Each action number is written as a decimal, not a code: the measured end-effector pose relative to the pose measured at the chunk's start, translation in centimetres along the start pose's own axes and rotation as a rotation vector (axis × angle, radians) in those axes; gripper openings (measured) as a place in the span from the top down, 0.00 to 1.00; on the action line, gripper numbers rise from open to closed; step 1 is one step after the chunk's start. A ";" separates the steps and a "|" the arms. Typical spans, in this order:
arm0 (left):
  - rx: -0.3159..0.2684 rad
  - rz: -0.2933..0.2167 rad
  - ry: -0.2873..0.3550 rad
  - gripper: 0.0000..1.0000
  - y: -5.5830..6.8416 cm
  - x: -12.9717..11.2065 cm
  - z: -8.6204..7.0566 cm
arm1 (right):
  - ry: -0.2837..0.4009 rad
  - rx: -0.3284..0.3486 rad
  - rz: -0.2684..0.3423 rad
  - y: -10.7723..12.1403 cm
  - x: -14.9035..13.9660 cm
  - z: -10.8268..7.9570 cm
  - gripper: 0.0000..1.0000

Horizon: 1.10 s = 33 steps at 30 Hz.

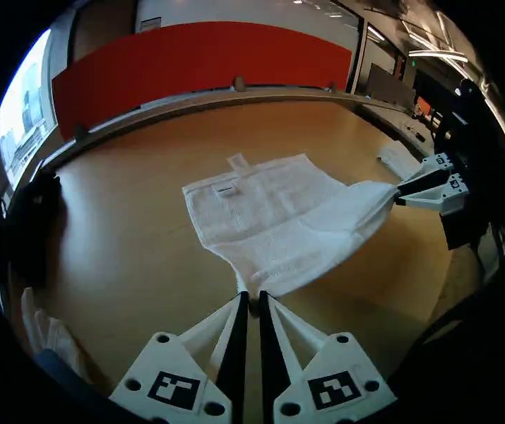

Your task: Fold towel

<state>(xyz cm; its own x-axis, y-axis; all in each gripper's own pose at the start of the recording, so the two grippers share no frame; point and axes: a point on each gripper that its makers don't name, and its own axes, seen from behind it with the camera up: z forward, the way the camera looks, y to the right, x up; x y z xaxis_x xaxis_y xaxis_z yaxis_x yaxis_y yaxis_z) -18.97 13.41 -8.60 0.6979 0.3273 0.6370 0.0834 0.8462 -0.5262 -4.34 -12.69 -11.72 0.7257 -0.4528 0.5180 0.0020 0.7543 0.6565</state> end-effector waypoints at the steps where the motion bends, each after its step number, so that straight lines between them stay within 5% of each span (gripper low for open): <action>1: -0.001 -0.003 0.002 0.89 0.1 0.1 -0.3 | 0.001 0.000 0.000 0.0 0.1 -0.2 0.83; 20: -0.017 -0.050 0.017 0.89 1.3 1.1 -3.9 | 0.016 0.011 0.001 -1.1 1.7 -3.2 0.83; 33: -0.016 -0.070 0.017 0.89 1.2 1.2 -3.8 | 0.012 0.015 -0.003 -0.9 1.9 -2.9 0.83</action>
<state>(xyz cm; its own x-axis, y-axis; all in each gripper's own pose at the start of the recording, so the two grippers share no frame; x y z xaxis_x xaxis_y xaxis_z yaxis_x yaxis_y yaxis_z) -15.35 13.18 -10.63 0.7018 0.2602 0.6632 0.1439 0.8599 -0.4897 -0.95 -12.86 -12.95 0.7338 -0.4490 0.5099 -0.0067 0.7457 0.6662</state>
